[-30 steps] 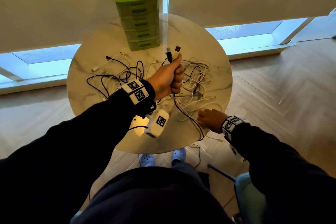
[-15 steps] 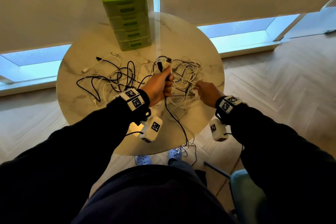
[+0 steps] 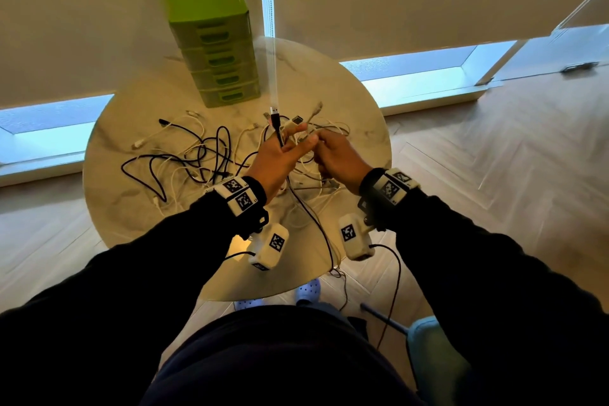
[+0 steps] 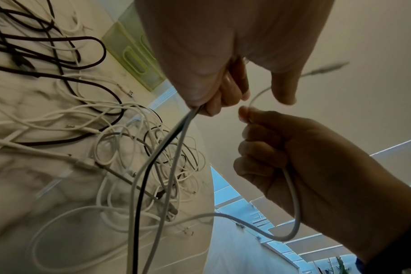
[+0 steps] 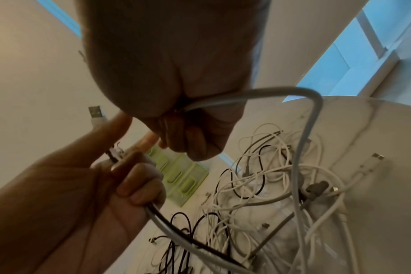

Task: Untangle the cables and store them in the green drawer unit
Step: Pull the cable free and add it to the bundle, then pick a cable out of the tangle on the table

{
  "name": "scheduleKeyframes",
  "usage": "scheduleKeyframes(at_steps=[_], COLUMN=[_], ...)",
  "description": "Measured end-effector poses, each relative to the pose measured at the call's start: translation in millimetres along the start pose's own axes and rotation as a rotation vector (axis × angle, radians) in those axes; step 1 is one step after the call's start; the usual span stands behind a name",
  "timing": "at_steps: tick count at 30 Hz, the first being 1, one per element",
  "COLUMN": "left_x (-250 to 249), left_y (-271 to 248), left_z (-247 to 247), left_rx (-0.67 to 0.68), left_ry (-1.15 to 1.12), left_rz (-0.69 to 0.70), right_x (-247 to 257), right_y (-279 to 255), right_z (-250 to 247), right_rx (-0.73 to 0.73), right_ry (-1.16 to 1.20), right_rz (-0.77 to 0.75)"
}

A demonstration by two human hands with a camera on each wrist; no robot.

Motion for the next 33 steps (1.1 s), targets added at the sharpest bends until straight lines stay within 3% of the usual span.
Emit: scheduleKeyframes(at_steps=[5,19,33], left_x=[0.0,8.4,2.1], left_y=[9.0,27.1,36.2], left_z=[-4.7,-31.8,-25.2], left_rx=[-0.042,-0.234,-0.064], left_ry=[0.013,-0.129,-0.378], left_rz=[0.021,-0.229,-0.233], right_x=[6.3,6.5,17.7], right_y=[0.0,-21.1,-6.0], right_z=[15.6,45.5,39.8], right_rx=[0.089,0.081,0.093], right_ry=[-0.362,-0.652,-0.568], right_rz=[-0.116,-0.329,-0.310])
Point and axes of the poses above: each hand's wrist, its own y-axis towards the middle knuckle, its own z-axis out of the palm, x = y × z, the point moved 8 cm from there along y, towards the middle knuckle, and after that the axes turned 5 degrees about y, right-handed, at the moved point
